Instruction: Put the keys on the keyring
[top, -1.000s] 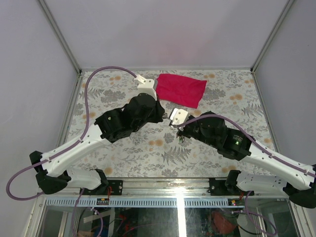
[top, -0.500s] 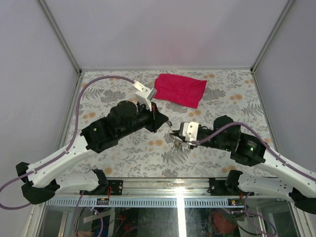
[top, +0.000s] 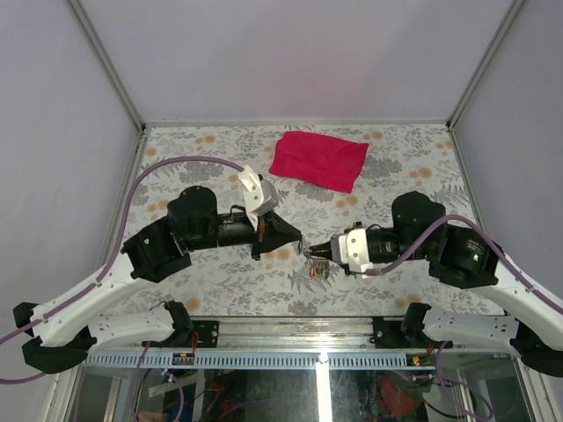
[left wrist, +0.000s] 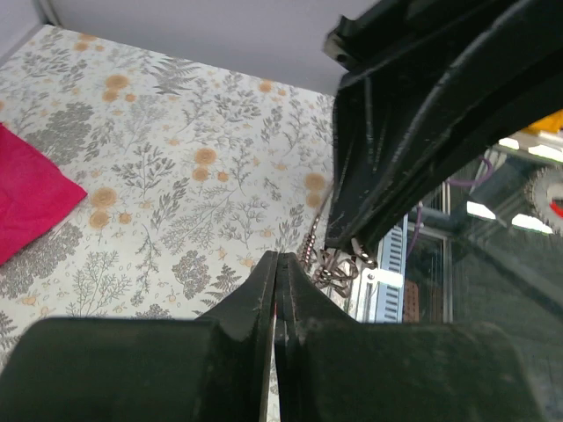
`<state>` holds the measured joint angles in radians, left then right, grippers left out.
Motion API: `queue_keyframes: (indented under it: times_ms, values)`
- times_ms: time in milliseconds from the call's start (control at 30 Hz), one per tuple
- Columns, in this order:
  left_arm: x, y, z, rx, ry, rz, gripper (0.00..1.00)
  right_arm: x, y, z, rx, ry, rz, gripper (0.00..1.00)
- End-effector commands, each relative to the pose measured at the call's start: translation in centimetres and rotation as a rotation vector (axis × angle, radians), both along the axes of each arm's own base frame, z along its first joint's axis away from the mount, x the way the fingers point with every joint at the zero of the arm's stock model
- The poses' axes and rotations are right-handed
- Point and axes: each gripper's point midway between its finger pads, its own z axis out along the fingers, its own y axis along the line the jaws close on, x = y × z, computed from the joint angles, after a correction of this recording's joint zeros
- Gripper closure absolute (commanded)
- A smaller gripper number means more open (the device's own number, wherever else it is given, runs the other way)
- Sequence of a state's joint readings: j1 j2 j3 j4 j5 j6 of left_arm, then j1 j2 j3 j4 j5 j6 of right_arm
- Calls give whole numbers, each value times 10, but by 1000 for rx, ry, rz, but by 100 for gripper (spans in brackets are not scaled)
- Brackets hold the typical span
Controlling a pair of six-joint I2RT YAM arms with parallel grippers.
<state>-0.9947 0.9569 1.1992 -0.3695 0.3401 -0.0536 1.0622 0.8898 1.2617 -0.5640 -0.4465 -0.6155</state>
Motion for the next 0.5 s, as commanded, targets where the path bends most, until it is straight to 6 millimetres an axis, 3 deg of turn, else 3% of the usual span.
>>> queue_keyframes:
  times_ms: [0, 467]
  values:
    - [-16, -3, 13, 15, -124, -147, 100, -6, 3, 16, -31, -51, 78, 99]
    - [-36, -1, 16, 49, -176, -291, 100, -14, 11, 2, -140, 7, 161, 99]
